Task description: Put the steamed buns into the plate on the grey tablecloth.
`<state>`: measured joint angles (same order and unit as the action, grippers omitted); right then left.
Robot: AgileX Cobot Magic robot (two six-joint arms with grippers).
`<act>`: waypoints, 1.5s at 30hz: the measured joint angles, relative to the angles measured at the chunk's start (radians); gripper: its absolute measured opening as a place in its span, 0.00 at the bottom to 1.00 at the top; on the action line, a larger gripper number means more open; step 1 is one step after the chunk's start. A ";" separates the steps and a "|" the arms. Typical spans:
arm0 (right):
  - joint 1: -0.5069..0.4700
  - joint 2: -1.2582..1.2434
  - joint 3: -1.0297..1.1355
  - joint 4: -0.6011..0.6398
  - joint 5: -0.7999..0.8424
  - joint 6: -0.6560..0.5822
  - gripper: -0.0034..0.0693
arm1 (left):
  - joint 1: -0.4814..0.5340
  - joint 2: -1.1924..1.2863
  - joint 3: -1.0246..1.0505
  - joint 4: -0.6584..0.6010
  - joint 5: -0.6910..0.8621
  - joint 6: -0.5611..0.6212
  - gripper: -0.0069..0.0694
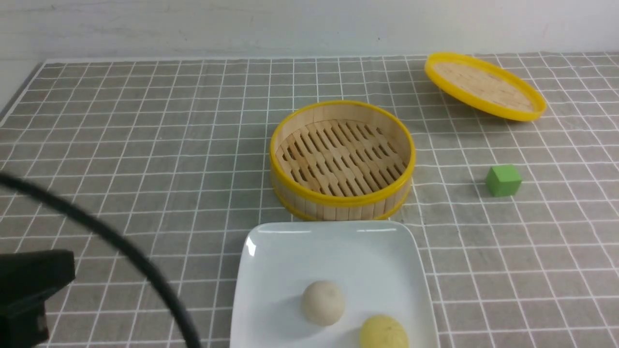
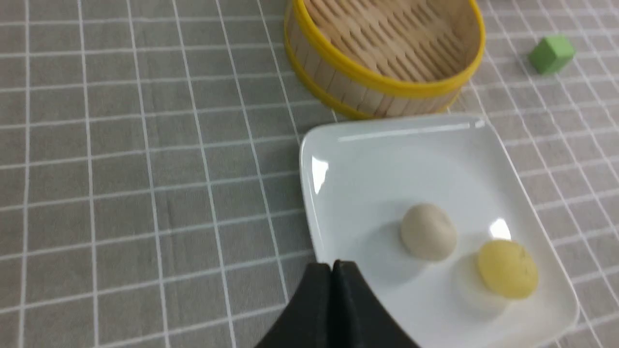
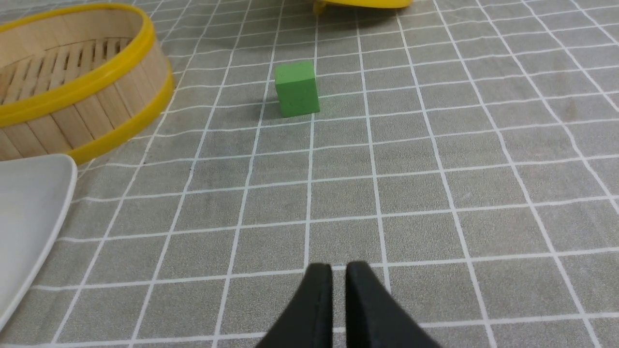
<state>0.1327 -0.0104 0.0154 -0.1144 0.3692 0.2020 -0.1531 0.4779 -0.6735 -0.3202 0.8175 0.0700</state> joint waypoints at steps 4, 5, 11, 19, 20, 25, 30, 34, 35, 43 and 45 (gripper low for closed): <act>0.000 0.000 0.000 0.000 0.000 0.000 0.15 | 0.000 -0.129 0.164 -0.020 -0.230 -0.005 0.10; 0.000 0.000 0.000 0.000 0.000 0.000 0.15 | 0.000 -0.151 0.192 -0.023 -0.269 -0.005 0.10; 0.000 0.000 0.000 0.000 0.000 0.000 0.17 | 0.000 -0.196 0.289 -0.027 -0.346 -0.007 0.11; 0.000 0.000 0.000 0.000 0.000 0.000 0.18 | 0.000 -0.197 0.341 -0.007 -0.350 -0.007 0.11; 0.000 0.000 0.000 0.000 0.000 0.000 0.18 | 0.000 -0.197 0.345 0.010 -0.352 -0.007 0.12; 0.000 0.000 0.000 0.000 0.000 0.000 0.19 | 0.000 -0.255 0.406 0.144 -0.387 -0.035 0.12; 0.000 0.000 0.000 0.000 0.000 0.000 0.20 | 0.014 -0.375 0.529 0.307 -0.432 -0.160 0.13; 0.000 0.000 0.000 0.000 0.000 0.000 0.20 | 0.072 -0.460 0.629 0.389 -0.447 -0.218 0.13; 0.000 0.000 0.000 0.000 0.000 0.000 0.20 | 0.086 -0.476 0.652 0.400 -0.448 -0.223 0.13; 0.000 0.000 0.000 0.000 0.000 0.000 0.22 | 0.126 -0.490 0.698 0.429 -0.449 -0.226 0.14; 0.000 0.000 0.000 0.000 0.000 0.000 0.22 | 0.126 -0.490 0.698 0.430 -0.448 -0.226 0.14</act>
<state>0.1327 -0.0104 0.0154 -0.1144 0.3696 0.2020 -0.0273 -0.0117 0.0246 0.1098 0.3696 -0.1563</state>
